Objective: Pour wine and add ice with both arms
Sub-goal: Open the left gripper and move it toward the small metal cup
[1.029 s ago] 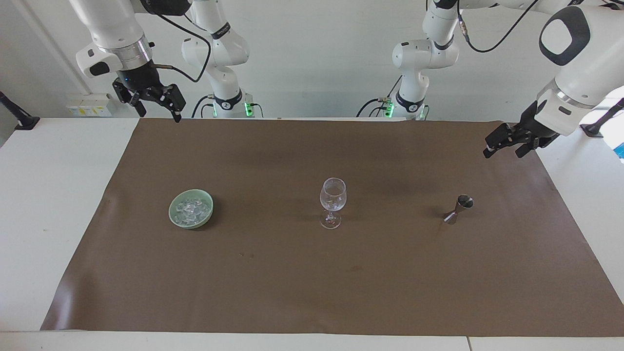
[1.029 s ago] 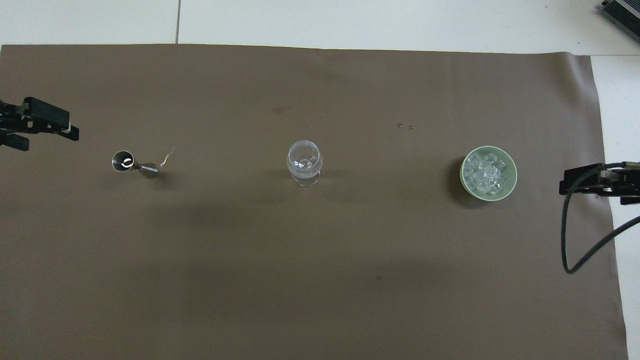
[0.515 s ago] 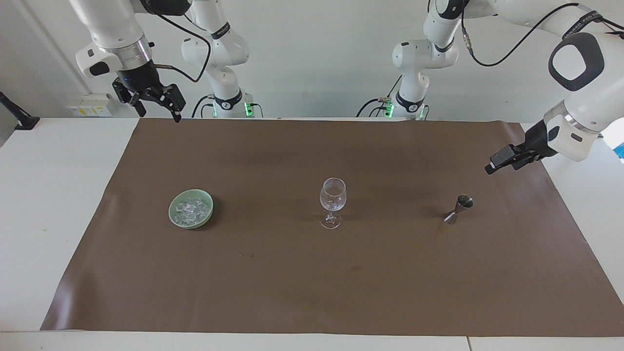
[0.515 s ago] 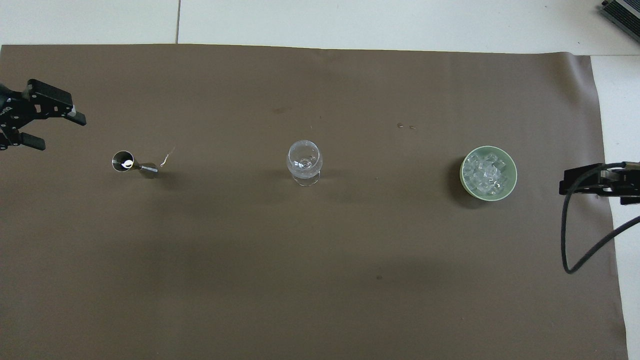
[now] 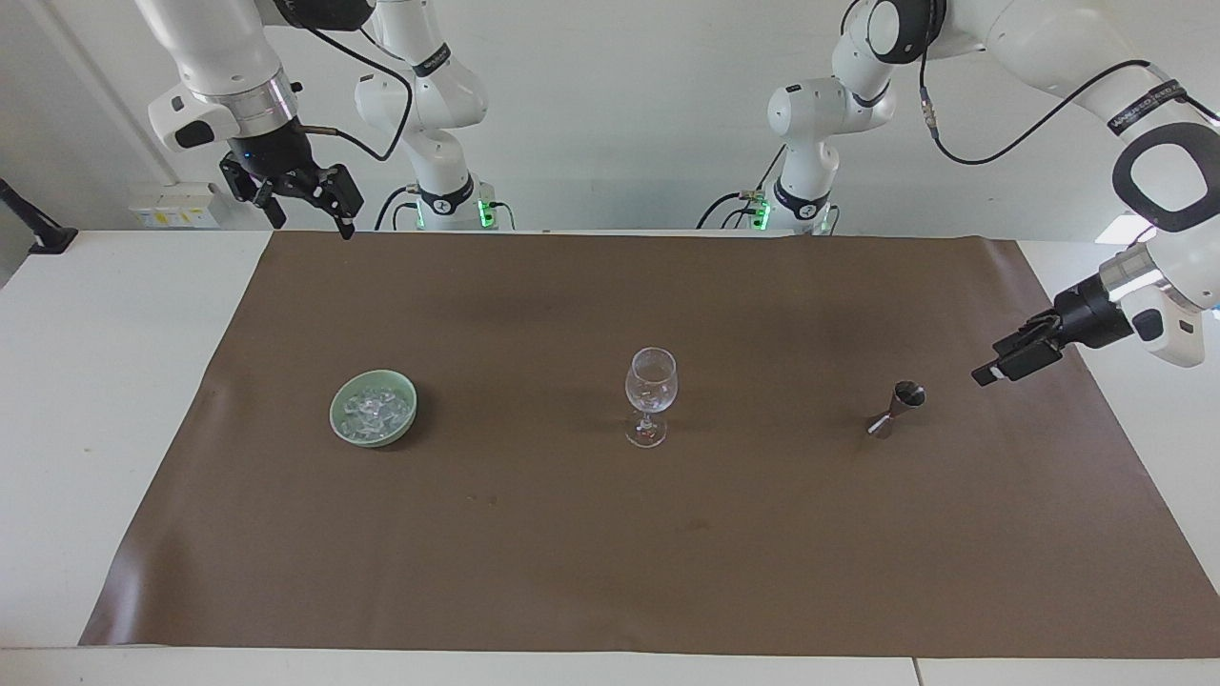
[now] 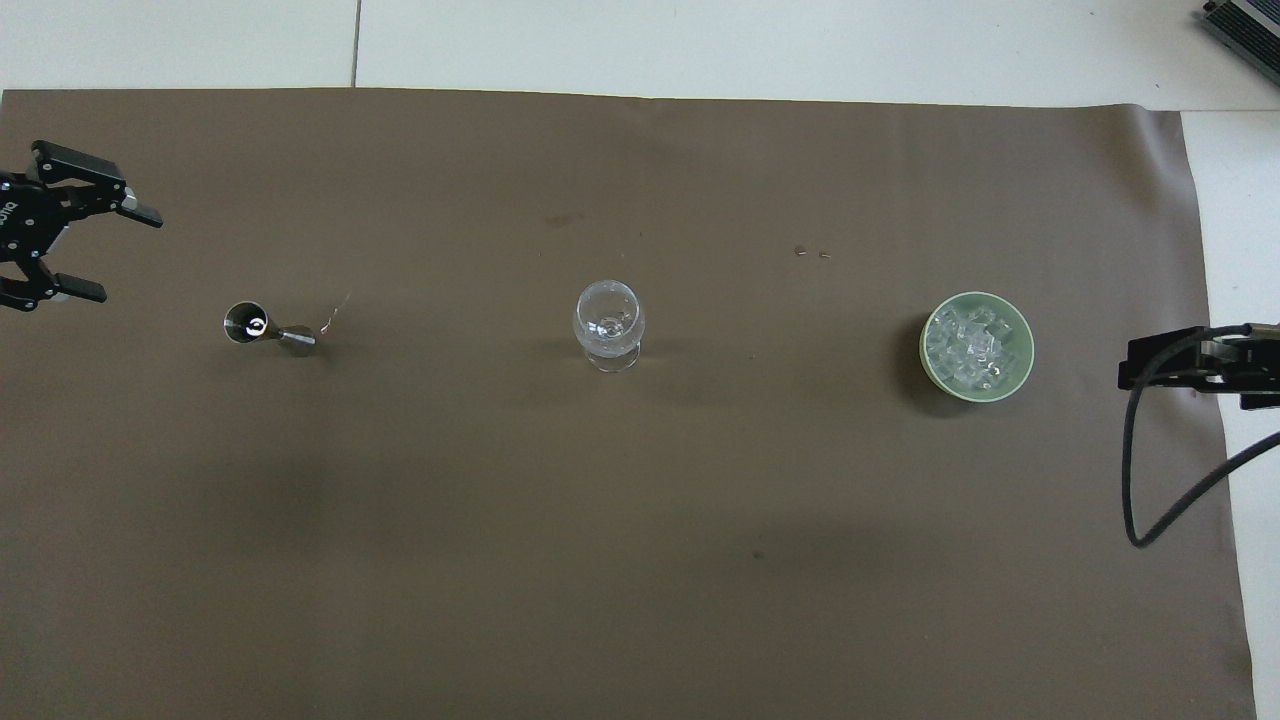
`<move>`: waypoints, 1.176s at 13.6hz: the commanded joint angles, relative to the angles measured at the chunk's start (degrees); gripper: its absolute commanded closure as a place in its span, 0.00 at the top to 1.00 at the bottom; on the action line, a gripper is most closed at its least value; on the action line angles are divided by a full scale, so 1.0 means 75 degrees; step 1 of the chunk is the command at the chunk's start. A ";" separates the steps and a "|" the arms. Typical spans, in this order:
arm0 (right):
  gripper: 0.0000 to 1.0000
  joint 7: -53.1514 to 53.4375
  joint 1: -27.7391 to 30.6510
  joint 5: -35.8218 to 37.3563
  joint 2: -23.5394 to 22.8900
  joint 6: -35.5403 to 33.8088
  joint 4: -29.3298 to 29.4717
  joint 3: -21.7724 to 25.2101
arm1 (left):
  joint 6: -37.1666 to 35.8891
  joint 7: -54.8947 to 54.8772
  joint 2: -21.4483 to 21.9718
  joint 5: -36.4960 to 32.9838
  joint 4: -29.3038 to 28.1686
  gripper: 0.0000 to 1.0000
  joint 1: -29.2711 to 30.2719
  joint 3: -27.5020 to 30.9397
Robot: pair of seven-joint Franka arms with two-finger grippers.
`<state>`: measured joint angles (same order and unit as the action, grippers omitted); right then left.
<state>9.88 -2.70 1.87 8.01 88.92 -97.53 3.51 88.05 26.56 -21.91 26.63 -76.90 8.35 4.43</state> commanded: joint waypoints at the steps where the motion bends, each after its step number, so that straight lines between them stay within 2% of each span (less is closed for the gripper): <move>1: 1.00 -0.0216 0.0043 -0.0133 0.0116 -0.0090 -0.0074 -0.0023 | -0.0009 0.1037 -0.0324 0.0676 0.0140 1.00 0.0339 -0.0028; 3: 1.00 -0.0216 0.0043 -0.0133 0.0116 -0.0090 -0.0074 -0.0011 | -0.0009 0.2034 -0.0617 0.1158 0.0140 1.00 0.0643 -0.0028; 6: 1.00 -0.0216 0.0043 -0.0133 0.0116 -0.0090 -0.0074 -0.0023 | 0.0096 0.2795 -0.0793 0.1545 0.0035 1.00 0.0714 -0.0040; 7: 1.00 -0.0216 0.0043 -0.0133 0.0116 -0.0090 -0.0074 -0.0011 | 0.0270 0.3066 -0.0817 0.1929 -0.0058 1.00 0.0889 -0.0040; 10: 1.00 -0.0216 0.0043 -0.0133 0.0116 -0.0090 -0.0074 -0.0023 | 0.0739 0.3548 -0.0747 0.2400 -0.0772 1.00 0.0972 -0.0029; 12: 1.00 -0.0216 0.0043 -0.0133 0.0116 -0.0090 -0.0074 -0.0023 | 0.0950 0.3561 -0.0677 0.2950 -0.1368 1.00 0.1299 -0.0028; 16: 1.00 -0.0216 0.0043 -0.0133 0.0116 -0.0090 -0.0074 -0.0023 | 0.1596 0.3514 -0.0221 0.3351 -0.2647 1.00 0.1441 -0.0028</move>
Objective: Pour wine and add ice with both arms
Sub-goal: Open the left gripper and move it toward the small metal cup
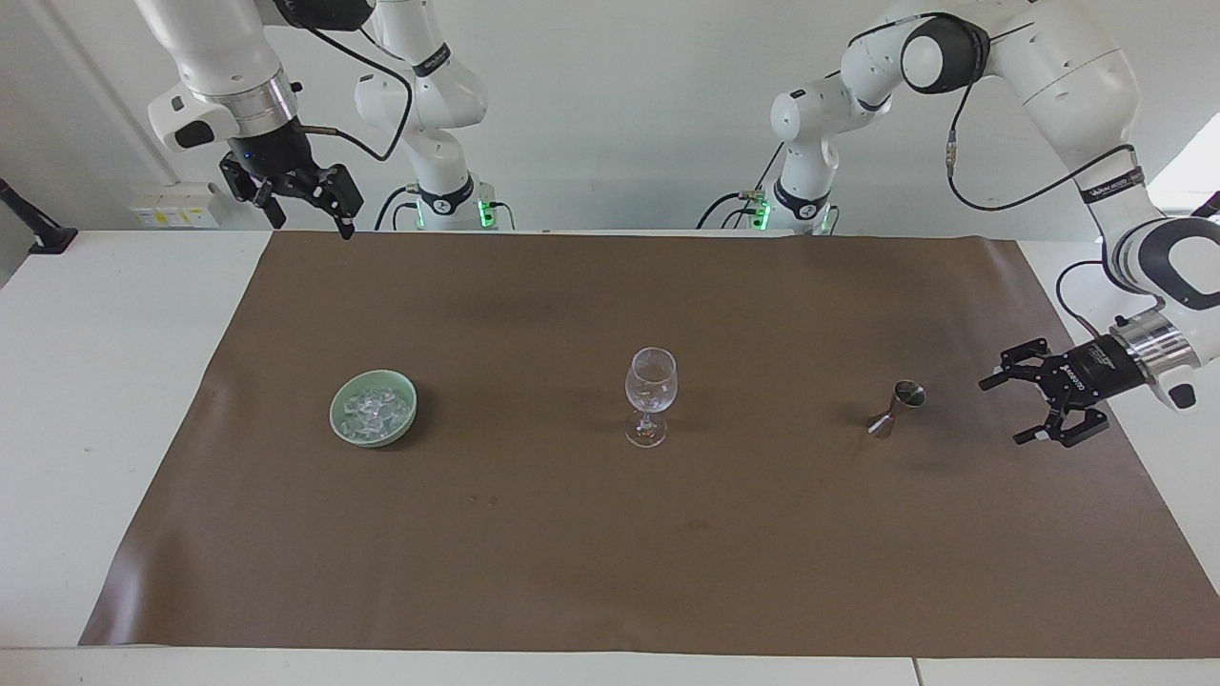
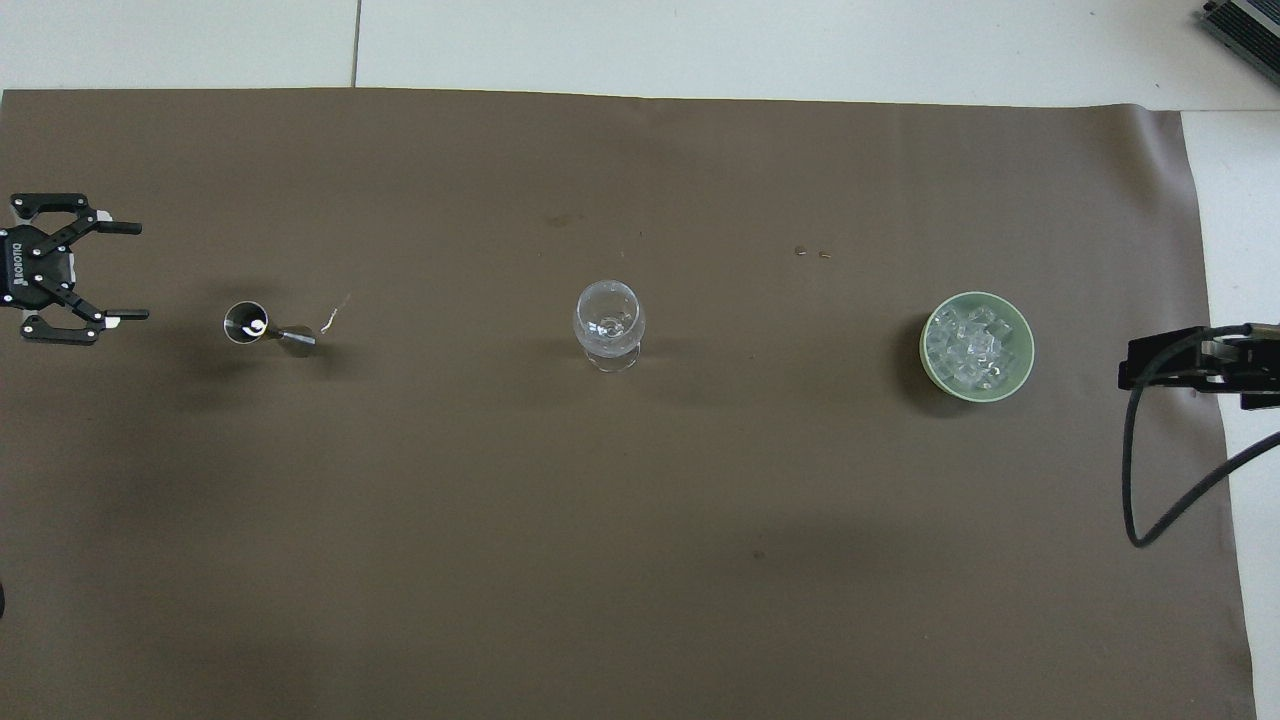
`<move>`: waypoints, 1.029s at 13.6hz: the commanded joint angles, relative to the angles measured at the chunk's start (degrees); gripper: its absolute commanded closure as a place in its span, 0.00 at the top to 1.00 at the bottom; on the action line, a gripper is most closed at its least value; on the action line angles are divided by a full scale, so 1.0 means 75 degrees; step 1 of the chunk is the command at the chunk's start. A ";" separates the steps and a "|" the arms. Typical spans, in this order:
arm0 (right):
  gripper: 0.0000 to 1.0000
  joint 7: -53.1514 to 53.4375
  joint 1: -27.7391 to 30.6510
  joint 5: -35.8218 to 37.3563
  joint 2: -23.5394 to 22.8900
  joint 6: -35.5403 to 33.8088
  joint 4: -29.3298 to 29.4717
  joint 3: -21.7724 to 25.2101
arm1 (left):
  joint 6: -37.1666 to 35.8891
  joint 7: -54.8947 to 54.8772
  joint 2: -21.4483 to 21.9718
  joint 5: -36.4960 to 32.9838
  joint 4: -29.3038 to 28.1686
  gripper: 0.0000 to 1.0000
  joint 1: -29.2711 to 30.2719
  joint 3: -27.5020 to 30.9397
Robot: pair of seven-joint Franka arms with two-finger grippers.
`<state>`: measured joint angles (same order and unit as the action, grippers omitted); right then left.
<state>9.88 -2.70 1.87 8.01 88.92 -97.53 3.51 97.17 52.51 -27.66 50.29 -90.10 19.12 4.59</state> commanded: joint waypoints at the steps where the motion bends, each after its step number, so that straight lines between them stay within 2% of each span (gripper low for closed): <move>1: 1.00 -0.0216 0.0043 -0.0133 0.0116 -0.0090 -0.0074 -0.0011 | 0.0461 0.0019 0.0641 0.0220 -0.1248 1.00 0.0040 -0.0049; 4: 1.00 -0.0216 0.0043 -0.0133 0.0116 -0.0090 -0.0074 -0.0023 | 0.0696 0.0007 0.0886 0.1142 -0.2209 1.00 0.0134 -0.0049; 8: 1.00 -0.0216 0.0043 -0.0133 0.0116 -0.0090 -0.0074 -0.0023 | 0.1095 -0.0191 0.1051 0.1321 -0.2786 1.00 0.0134 -0.0061; 12: 1.00 -0.0216 0.0043 -0.0133 0.0116 -0.0090 -0.0074 -0.0023 | 0.1432 -0.1268 0.1473 0.2468 -0.3991 1.00 0.0110 -0.0061; 14: 1.00 -0.0216 0.0043 -0.0133 0.0116 -0.0090 -0.0074 -0.0023 | 0.1598 -0.1504 0.1544 0.2867 -0.4321 1.00 0.0075 -0.0061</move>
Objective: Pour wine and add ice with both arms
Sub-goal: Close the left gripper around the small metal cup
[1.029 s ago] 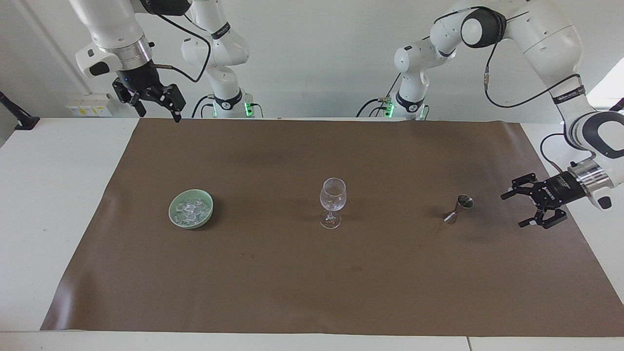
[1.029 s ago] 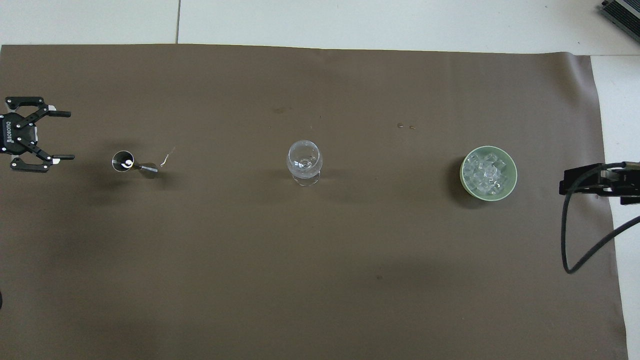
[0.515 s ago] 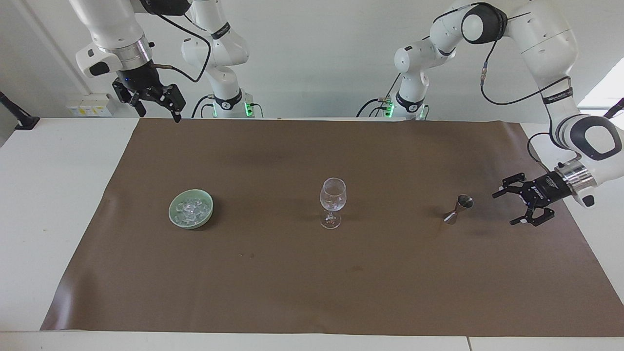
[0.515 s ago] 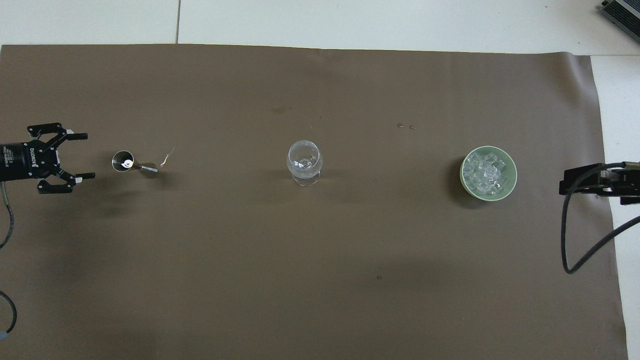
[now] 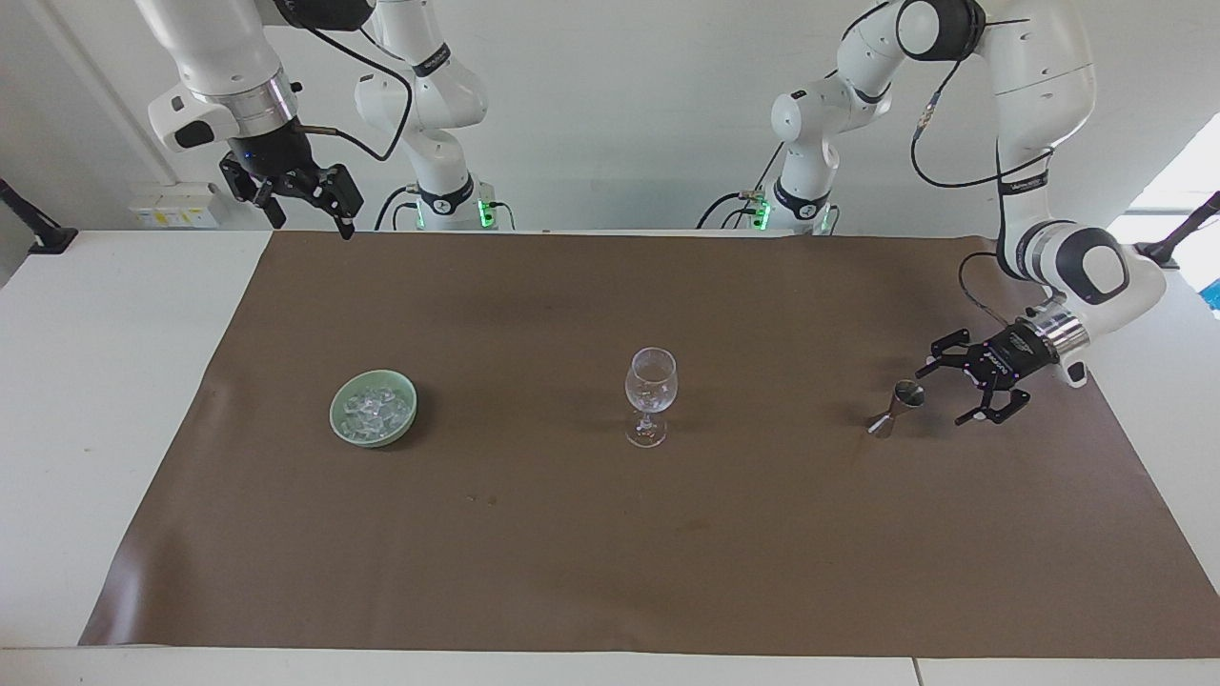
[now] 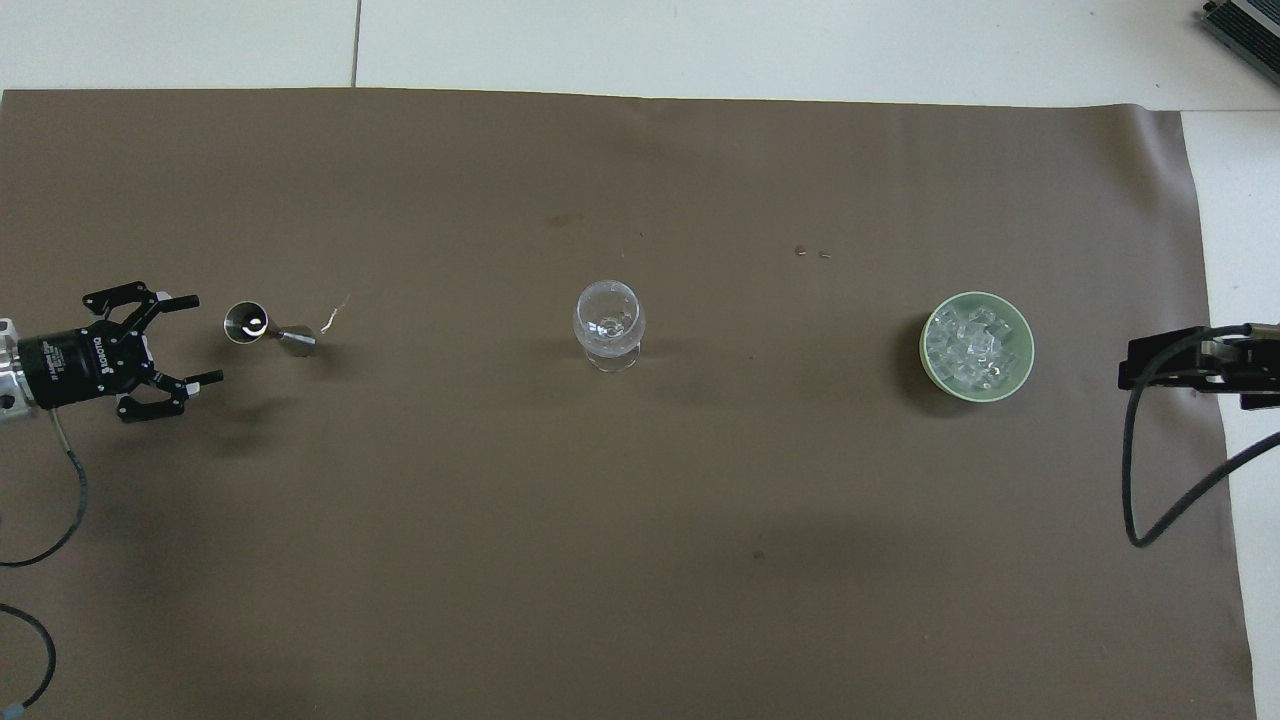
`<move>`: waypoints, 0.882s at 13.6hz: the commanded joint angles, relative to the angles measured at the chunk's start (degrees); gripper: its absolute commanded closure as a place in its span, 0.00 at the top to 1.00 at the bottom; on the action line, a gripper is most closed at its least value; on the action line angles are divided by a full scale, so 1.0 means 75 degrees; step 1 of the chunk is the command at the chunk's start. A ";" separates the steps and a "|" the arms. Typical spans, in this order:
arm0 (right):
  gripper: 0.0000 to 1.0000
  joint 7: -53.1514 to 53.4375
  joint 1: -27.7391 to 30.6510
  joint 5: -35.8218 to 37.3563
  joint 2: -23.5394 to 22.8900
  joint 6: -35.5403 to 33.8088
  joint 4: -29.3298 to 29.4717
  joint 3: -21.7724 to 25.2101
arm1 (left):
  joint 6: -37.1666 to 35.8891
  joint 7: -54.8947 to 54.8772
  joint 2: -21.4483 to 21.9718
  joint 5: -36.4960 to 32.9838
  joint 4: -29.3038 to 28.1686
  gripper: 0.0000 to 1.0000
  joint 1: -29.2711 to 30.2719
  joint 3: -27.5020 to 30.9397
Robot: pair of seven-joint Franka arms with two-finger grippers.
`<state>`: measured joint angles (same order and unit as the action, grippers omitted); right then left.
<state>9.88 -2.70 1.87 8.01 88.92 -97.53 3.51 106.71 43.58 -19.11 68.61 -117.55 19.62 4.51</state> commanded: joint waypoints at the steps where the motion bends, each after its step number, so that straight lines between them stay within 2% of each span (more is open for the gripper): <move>1: 1.00 -0.0216 0.0043 -0.0133 0.0116 -0.0090 -0.0074 -0.0023 | 0.0338 -0.0430 0.0427 0.0774 -0.0825 1.00 0.0009 -0.0050; 3: 1.00 -0.0216 0.0043 -0.0133 0.0116 -0.0090 -0.0074 -0.0011 | 0.0560 -0.0979 0.0533 0.1209 -0.1293 1.00 -0.0037 -0.0050; 7: 1.00 -0.0216 0.0043 -0.0133 0.0116 -0.0090 -0.0074 -0.0022 | 0.0749 -0.1123 0.0708 0.2367 -0.1821 1.00 -0.0190 -0.0074; 10: 1.00 -0.0216 0.0043 -0.0133 0.0116 -0.0090 -0.0074 -0.0023 | 0.1005 -0.1999 0.0814 0.2756 -0.2348 1.00 -0.0471 -0.0121; 12: 1.00 -0.0216 0.0043 -0.0133 0.0116 -0.0090 -0.0074 -0.0023 | 0.1065 -0.2165 0.0849 0.3401 -0.2502 1.00 -0.0704 -0.0121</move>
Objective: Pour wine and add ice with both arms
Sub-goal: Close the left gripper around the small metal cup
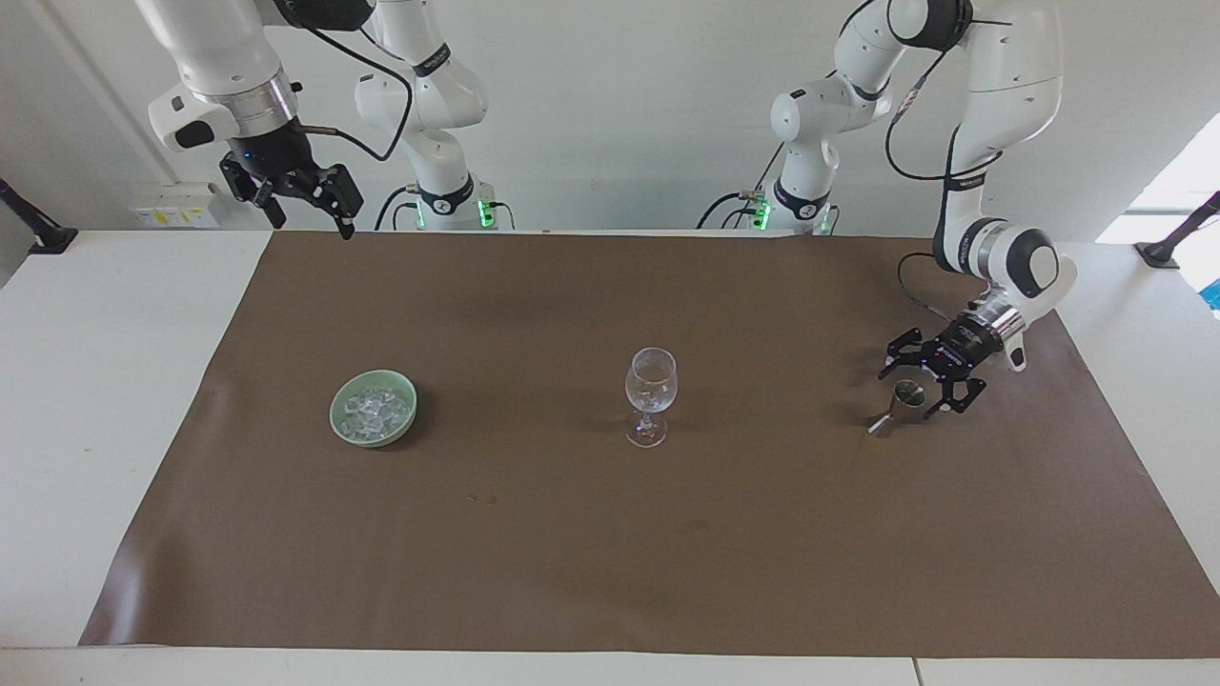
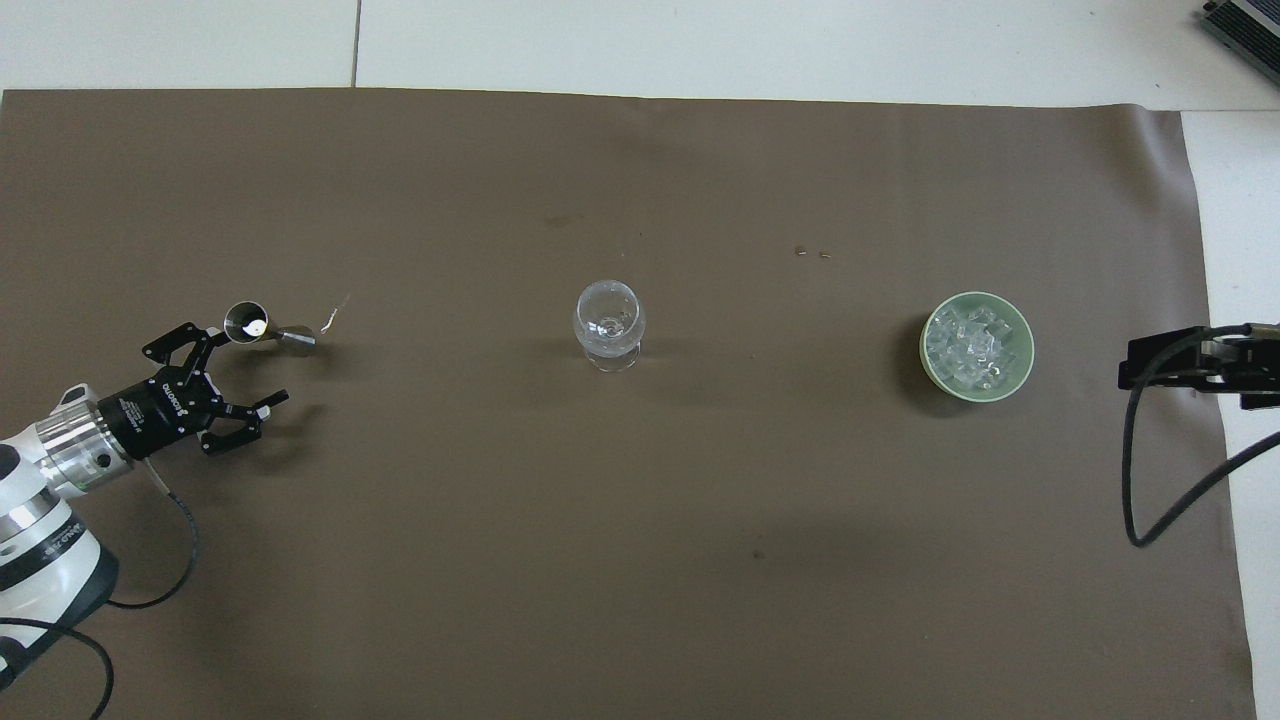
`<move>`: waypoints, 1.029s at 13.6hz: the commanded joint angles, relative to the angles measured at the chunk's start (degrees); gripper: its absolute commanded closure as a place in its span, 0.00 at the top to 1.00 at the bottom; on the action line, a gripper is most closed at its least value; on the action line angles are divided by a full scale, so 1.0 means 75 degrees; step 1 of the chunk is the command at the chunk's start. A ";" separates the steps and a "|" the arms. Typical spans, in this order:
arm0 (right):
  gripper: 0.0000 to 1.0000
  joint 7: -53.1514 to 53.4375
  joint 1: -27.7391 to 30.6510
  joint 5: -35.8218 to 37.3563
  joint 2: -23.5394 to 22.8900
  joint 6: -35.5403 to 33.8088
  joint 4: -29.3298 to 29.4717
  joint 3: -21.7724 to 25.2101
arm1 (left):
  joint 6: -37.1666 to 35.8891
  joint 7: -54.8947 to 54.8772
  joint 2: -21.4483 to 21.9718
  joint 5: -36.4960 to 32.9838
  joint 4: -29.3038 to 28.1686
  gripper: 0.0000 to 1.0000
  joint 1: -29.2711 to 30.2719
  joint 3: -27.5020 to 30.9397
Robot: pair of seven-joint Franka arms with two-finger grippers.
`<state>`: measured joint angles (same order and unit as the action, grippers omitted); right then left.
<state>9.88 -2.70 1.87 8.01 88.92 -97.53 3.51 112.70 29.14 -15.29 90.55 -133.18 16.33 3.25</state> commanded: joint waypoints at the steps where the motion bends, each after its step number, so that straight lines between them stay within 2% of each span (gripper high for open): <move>1: 1.00 -0.0216 0.0043 -0.0133 0.0127 -0.0090 -0.0074 -0.0011 | 0.0336 -0.0241 0.0339 0.0640 -0.0431 1.00 -0.0278 0.0047; 11: 1.00 -0.0216 0.0043 -0.0133 0.0127 -0.0090 -0.0074 -0.0023 | 0.0594 -0.0264 0.0339 0.2256 -0.0630 1.00 -0.0583 0.0023; 14: 1.00 -0.0216 0.0043 -0.0133 0.0127 -0.0090 -0.0074 -0.0011 | 0.0770 -0.0323 0.0316 0.2411 -0.0583 1.00 -0.0689 0.0023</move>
<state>9.88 -2.70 1.87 8.01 88.92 -97.53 3.51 116.76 27.74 -14.78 106.82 -135.84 12.28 3.00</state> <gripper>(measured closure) 0.000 0.000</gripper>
